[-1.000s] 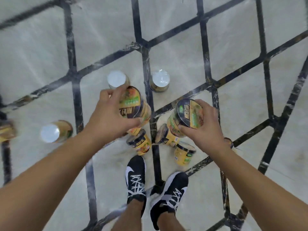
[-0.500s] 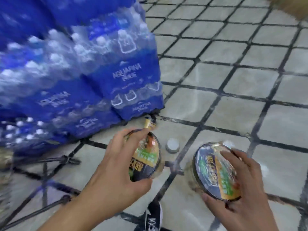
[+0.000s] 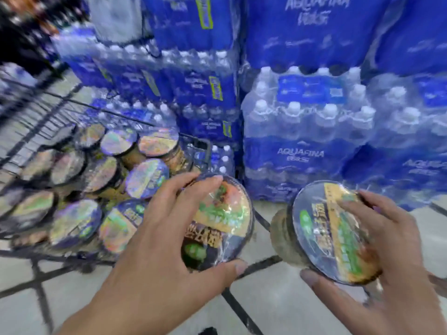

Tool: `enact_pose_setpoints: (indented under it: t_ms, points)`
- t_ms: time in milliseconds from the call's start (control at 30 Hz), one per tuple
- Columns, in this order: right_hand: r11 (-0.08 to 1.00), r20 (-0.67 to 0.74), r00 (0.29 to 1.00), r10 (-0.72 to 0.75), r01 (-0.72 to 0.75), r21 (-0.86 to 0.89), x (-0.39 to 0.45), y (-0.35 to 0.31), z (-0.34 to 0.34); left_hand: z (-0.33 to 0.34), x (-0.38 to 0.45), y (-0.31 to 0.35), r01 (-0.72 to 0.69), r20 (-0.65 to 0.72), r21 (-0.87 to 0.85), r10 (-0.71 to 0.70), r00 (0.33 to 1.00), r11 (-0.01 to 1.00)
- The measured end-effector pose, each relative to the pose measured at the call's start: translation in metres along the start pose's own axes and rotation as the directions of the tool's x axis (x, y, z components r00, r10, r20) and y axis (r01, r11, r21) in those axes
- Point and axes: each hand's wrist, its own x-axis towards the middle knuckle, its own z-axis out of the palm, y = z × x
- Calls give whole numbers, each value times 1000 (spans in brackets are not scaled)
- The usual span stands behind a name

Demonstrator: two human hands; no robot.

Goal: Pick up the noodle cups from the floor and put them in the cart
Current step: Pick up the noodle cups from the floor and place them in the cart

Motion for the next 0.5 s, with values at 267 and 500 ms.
enact_pose_setpoints:
  t_ms: [267, 500]
  points:
    - [996, 118, 990, -74, 68, 52, 85, -90, 148, -134, 21, -138, 100, -186, -9, -100, 977, 995]
    - [974, 240, 944, -226, 212, 83, 146, -145, 242, -195, 38, -247, 260, -370, 13, -237, 899, 966]
